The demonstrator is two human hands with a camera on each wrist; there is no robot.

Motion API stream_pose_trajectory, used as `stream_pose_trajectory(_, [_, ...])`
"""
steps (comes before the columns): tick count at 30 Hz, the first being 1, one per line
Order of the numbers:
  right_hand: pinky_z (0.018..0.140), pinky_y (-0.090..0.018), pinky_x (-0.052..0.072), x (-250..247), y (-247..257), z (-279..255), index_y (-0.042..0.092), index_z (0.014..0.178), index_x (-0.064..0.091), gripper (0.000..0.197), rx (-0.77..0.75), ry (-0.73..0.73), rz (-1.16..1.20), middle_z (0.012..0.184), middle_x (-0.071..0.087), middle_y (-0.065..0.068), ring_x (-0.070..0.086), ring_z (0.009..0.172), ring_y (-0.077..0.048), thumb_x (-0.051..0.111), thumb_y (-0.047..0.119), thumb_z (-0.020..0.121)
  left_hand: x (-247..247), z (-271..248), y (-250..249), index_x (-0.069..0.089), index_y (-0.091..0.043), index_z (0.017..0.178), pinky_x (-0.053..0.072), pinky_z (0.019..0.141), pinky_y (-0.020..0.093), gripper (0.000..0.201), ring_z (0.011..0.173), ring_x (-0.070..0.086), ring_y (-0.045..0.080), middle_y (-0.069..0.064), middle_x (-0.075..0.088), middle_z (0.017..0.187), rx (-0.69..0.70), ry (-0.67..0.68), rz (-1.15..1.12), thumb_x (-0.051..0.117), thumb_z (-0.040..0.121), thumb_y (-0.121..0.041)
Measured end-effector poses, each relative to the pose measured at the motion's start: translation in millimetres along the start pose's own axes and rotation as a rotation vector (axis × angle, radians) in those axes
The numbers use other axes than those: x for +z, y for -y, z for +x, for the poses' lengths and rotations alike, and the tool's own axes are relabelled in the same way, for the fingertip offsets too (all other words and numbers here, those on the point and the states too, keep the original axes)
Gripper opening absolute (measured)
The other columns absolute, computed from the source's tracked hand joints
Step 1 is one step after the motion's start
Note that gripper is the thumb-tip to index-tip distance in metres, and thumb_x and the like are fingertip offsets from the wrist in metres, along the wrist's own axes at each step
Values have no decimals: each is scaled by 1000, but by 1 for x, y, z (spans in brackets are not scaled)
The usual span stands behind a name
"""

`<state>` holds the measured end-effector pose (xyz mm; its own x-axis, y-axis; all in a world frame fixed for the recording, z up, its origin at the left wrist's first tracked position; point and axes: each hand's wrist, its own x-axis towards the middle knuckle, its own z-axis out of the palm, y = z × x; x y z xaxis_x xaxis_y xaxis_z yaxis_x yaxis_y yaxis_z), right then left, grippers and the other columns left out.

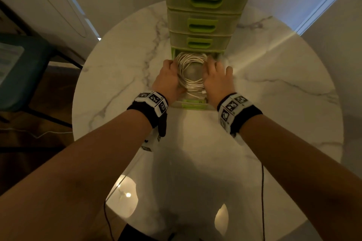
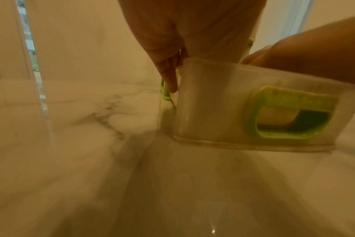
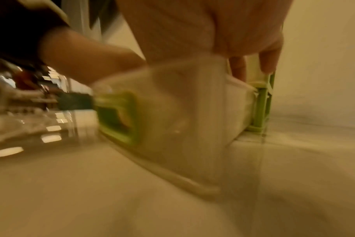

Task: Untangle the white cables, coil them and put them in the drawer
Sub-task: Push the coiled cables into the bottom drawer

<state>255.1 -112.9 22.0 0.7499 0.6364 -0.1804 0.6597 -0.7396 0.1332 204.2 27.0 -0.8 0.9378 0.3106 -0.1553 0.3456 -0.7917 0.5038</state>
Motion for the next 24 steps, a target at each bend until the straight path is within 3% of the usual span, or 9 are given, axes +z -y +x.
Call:
stream_pose_trajectory(3, [110, -47, 22, 8, -4, -4, 3, 142, 26, 59, -208, 30, 78, 151, 23, -19, 25, 135, -36, 47, 7, 87, 1, 0, 1, 22, 1, 143, 39, 103, 40, 92, 121, 40, 33, 20, 37, 136, -35, 13, -52, 75, 72, -23])
stream_pose_trajectory(7, [106, -43, 33, 5, -9, 11, 9, 144, 25, 60, -333, 148, -29, 141, 39, -17, 28, 130, -37, 48, 26, 92, -3, 0, 1, 16, 4, 144, 38, 100, 38, 91, 122, 42, 36, 22, 35, 136, -24, 48, -75, 73, 76, -18])
stream_pose_trajectory(10, [100, -46, 40, 4, -8, 20, 7, 139, 34, 60, -352, 126, -100, 131, 48, -16, 30, 127, -38, 52, 34, 89, -5, -2, 2, 14, 4, 144, 39, 99, 41, 80, 118, 45, 38, 25, 36, 134, -27, 63, -113, 63, 83, -11])
stream_pose_trajectory(12, [93, -46, 46, 6, -8, 23, 3, 127, 50, 48, -383, 136, -136, 118, 57, -18, 40, 121, -41, 56, 27, 87, -5, -4, 4, 11, 5, 145, 38, 101, 43, 73, 121, 44, 40, 27, 34, 137, -16, 60, -87, 54, 87, -7])
stream_pose_trajectory(15, [65, -38, 57, 1, -12, 33, 5, 84, 73, 23, -272, 75, -243, 86, 68, -12, 61, 95, -40, 75, 17, 65, -5, -4, 6, 8, 7, 145, 35, 100, 40, 71, 121, 43, 41, 28, 31, 139, 28, 69, -32, 49, 87, 1])
stream_pose_trajectory(16, [69, -38, 56, -3, -12, 37, 4, 87, 72, 22, -217, 106, -223, 95, 66, -14, 58, 102, -40, 73, 14, 67, -5, -3, 6, 7, 7, 145, 35, 100, 39, 72, 122, 43, 41, 28, 31, 140, 35, 76, -9, 49, 86, 2])
stream_pose_trajectory(19, [97, -48, 41, -2, -9, 46, -5, 119, 54, 32, -187, 87, -143, 134, 40, -23, 30, 130, -40, 44, 2, 89, -7, -2, 8, 4, 5, 146, 34, 102, 38, 74, 124, 41, 40, 26, 28, 143, 43, 93, 37, 49, 87, 1])
stream_pose_trajectory(22, [93, -48, 46, 1, -5, 40, -8, 112, 58, 32, -95, 16, -53, 128, 47, -25, 42, 122, -42, 56, -1, 81, -6, -2, 8, 3, 4, 146, 33, 102, 37, 73, 126, 40, 38, 25, 26, 144, 31, 90, 41, 48, 88, 1])
stream_pose_trajectory(24, [93, -47, 46, 6, 0, 34, -3, 117, 56, 39, -111, -23, 21, 125, 51, -23, 45, 118, -42, 62, 9, 81, -5, -3, 7, 3, 5, 146, 35, 101, 39, 74, 125, 40, 39, 25, 26, 143, 31, 81, 22, 48, 88, 0])
